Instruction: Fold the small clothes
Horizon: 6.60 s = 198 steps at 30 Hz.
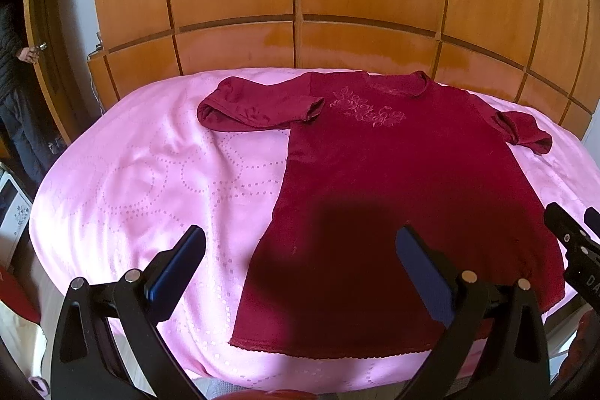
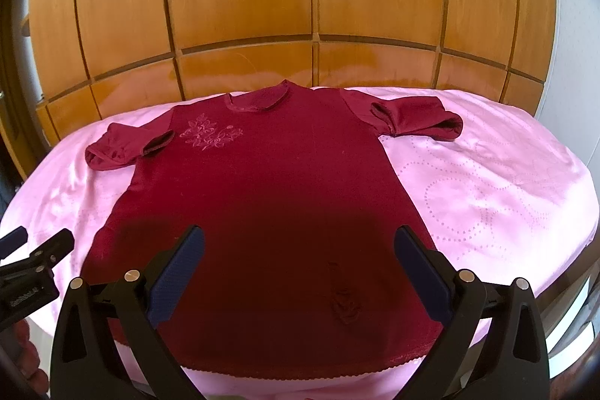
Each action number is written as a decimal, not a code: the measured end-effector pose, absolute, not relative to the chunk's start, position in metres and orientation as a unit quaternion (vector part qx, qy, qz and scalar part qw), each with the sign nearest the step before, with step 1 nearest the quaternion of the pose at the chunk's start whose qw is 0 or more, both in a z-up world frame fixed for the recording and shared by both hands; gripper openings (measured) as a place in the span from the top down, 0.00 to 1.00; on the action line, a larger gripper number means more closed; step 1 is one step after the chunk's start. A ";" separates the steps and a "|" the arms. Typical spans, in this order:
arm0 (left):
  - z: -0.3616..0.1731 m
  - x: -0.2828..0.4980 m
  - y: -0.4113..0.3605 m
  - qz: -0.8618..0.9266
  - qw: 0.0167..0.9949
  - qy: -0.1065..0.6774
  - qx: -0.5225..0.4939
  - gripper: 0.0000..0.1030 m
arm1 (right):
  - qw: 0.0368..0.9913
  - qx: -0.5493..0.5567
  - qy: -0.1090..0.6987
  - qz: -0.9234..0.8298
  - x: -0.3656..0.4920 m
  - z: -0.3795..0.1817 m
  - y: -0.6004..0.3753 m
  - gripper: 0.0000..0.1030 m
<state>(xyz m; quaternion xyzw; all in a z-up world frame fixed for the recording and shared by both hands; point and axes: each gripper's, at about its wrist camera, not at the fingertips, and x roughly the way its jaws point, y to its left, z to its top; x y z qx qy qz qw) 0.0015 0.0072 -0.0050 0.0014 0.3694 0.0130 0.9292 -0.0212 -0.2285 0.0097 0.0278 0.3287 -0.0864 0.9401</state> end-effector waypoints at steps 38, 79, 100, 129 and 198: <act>-0.020 0.008 -0.001 0.002 0.917 0.398 0.015 0.02 | 0.937 0.050 0.332 -0.098 -0.020 0.013 -0.241 0.03; -0.102 0.018 0.059 -0.088 0.893 0.434 -0.077 0.02 | 0.856 0.328 0.397 0.048 -0.038 -0.088 -0.432 0.42; -0.093 0.008 0.071 -0.118 0.875 0.460 -0.093 0.91 | 0.841 0.344 0.407 0.087 -0.038 -0.095 -0.427 0.91; -0.060 0.033 0.116 -0.071 0.881 0.409 -0.227 0.16 | 0.890 0.283 0.358 0.024 -0.010 -0.060 -0.448 0.40; -0.107 0.206 0.018 -0.011 0.892 0.449 -0.046 0.02 | 0.885 0.174 0.388 0.188 0.247 -0.050 -0.262 0.45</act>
